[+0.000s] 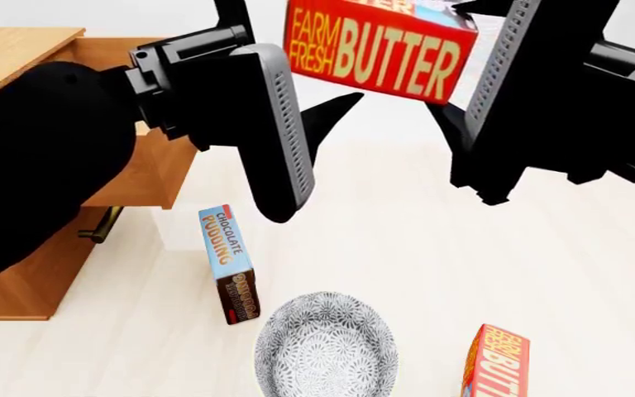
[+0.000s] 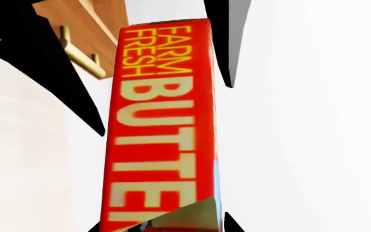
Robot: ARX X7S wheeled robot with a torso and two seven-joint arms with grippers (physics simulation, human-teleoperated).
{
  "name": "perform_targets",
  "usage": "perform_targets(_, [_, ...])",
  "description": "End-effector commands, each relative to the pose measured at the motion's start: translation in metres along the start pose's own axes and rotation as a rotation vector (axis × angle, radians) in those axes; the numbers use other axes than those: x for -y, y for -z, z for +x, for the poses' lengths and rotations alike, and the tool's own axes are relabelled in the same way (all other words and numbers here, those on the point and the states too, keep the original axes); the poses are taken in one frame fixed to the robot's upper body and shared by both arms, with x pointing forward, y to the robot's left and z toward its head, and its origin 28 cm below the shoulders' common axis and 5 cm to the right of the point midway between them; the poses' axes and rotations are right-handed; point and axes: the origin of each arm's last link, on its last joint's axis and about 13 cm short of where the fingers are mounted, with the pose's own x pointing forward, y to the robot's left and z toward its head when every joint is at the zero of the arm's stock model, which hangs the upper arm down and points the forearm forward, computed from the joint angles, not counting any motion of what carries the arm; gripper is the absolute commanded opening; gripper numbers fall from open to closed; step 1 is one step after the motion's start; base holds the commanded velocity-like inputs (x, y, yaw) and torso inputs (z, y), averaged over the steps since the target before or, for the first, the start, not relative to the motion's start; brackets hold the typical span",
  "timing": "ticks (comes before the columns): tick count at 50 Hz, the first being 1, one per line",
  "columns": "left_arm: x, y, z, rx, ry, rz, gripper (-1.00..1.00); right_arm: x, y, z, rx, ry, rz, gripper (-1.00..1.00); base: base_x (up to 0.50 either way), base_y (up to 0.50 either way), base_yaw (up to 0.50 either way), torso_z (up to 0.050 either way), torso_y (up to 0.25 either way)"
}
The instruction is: Put the butter at the front in the top drawer of the cabinet and close it.
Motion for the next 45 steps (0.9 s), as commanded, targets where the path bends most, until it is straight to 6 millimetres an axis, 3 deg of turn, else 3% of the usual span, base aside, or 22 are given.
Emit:
perform_targets(1, [0.0006,-0.0005,0.0007,0.003,0.003,-0.001,1.00,0.0155,-0.0060,-0.0062,0.021,0.123,-0.078,-1.00,0.00,0.00,0.00,0.000,0.000])
perform_targets(19, [-0.0017,-0.0019,-0.0026,-0.001,0.006,0.013,1.00,0.0158,-0.0051,-0.0084,0.016,0.122,-0.070,-1.00,0.00,0.00,0.00,0.001,0.001])
perform_targets(20, [-0.0020,-0.0020,-0.0028,0.000,0.005,0.013,-1.00,0.0159,-0.0051,-0.0086,0.016,0.122,-0.069,-1.00,0.00,0.00,0.00,0.000,0.000])
perform_targets(45, [-0.0048,-0.0089,-0.0049,0.055,-0.012,0.034,-1.00,0.0145,-0.0070,-0.0129,0.020,0.129,-0.055,-1.00,0.00,0.00,0.00,0.000,0.001])
